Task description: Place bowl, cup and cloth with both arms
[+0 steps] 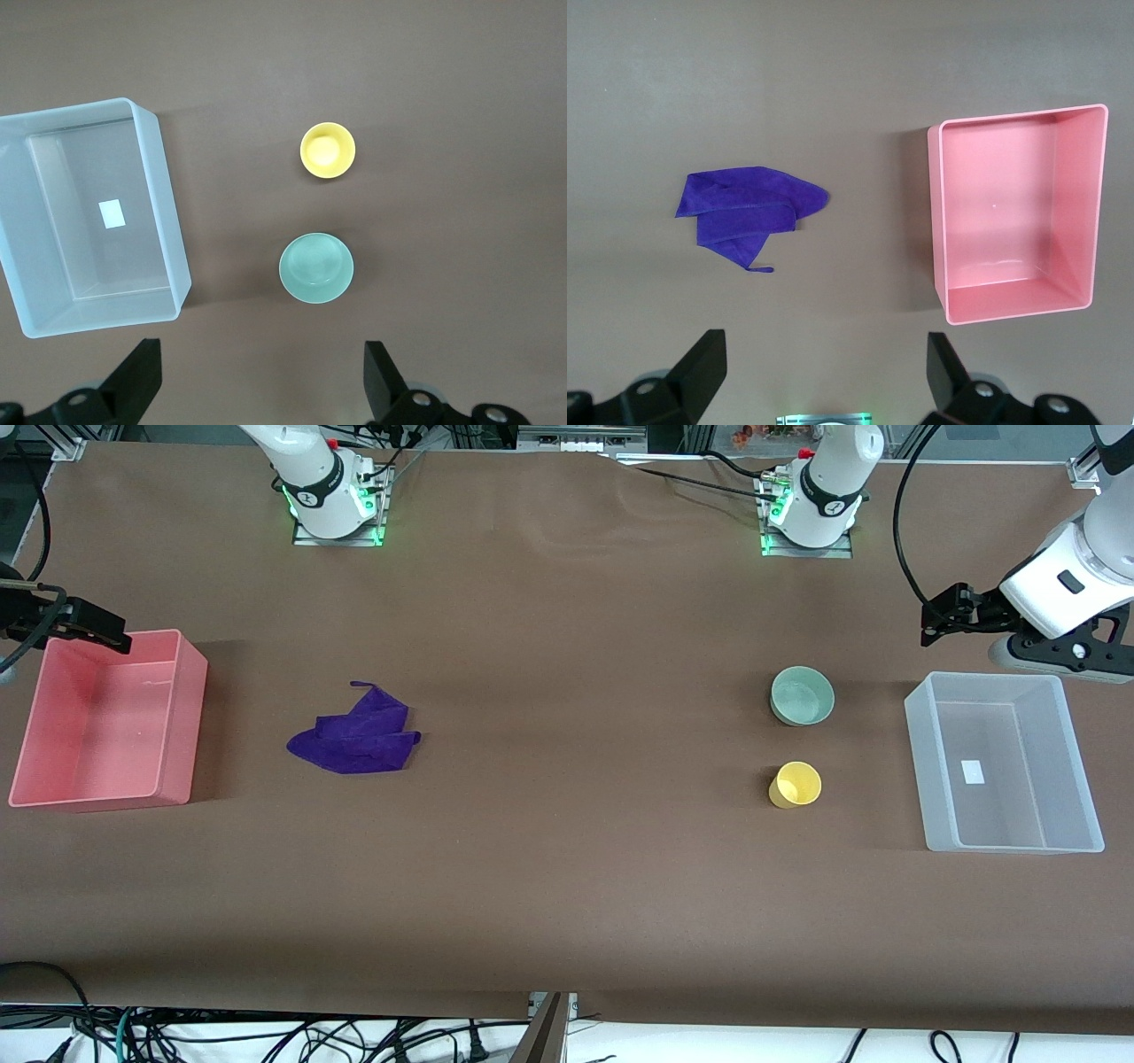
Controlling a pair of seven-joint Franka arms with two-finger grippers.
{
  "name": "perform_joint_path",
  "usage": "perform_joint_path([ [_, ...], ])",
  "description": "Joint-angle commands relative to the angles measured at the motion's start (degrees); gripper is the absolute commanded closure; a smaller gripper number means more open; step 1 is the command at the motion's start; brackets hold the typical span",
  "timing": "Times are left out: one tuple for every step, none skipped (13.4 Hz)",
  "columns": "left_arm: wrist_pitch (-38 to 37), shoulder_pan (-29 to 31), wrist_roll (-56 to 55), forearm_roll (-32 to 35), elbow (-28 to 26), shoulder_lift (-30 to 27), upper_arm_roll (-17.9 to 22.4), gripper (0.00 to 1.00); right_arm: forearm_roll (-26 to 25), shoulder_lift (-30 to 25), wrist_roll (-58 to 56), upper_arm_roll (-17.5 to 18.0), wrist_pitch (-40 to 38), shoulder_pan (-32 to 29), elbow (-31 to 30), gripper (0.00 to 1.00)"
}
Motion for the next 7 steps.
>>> perform_joint_path([
  [-0.4, 0.9, 0.1, 0.7, 1.0, 0.0, -0.2, 0.0, 0.0, -0.2, -1.0, 0.3, 0.2, -0.1, 0.3, 0.0],
  [-0.4, 1.0, 0.1, 0.7, 0.8, 0.0, -0.2, 0.0, 0.0, -0.2, -1.0, 0.5, 0.3, -0.1, 0.3, 0.0],
  [-0.4, 1.0, 0.2, 0.7, 0.9, 0.1, -0.2, 0.0, -0.1, -0.2, -1.0, 0.5, 0.3, -0.1, 0.3, 0.0],
  [-0.4, 1.0, 0.2, 0.7, 0.6, 0.0, -0.2, 0.0, -0.1, -0.1, -1.0, 0.5, 0.4, -0.1, 0.3, 0.0],
  [-0.6, 1.0, 0.3, 0.7, 0.4, 0.0, -0.2, 0.0, -0.1, 0.1, -1.0, 0.5, 0.4, -0.1, 0.5, 0.0],
  [-0.7, 1.0, 0.4, 0.7, 0.5, 0.0, -0.2, 0.0, 0.0, 0.2, -0.9, 0.5, 0.5, -0.1, 0.5, 0.0],
  [-0.8, 1.0, 0.4, 0.7, 0.3, 0.1, -0.2, 0.0, 0.0, 0.5, -1.0, 0.6, 0.4, -0.1, 0.5, 0.0],
])
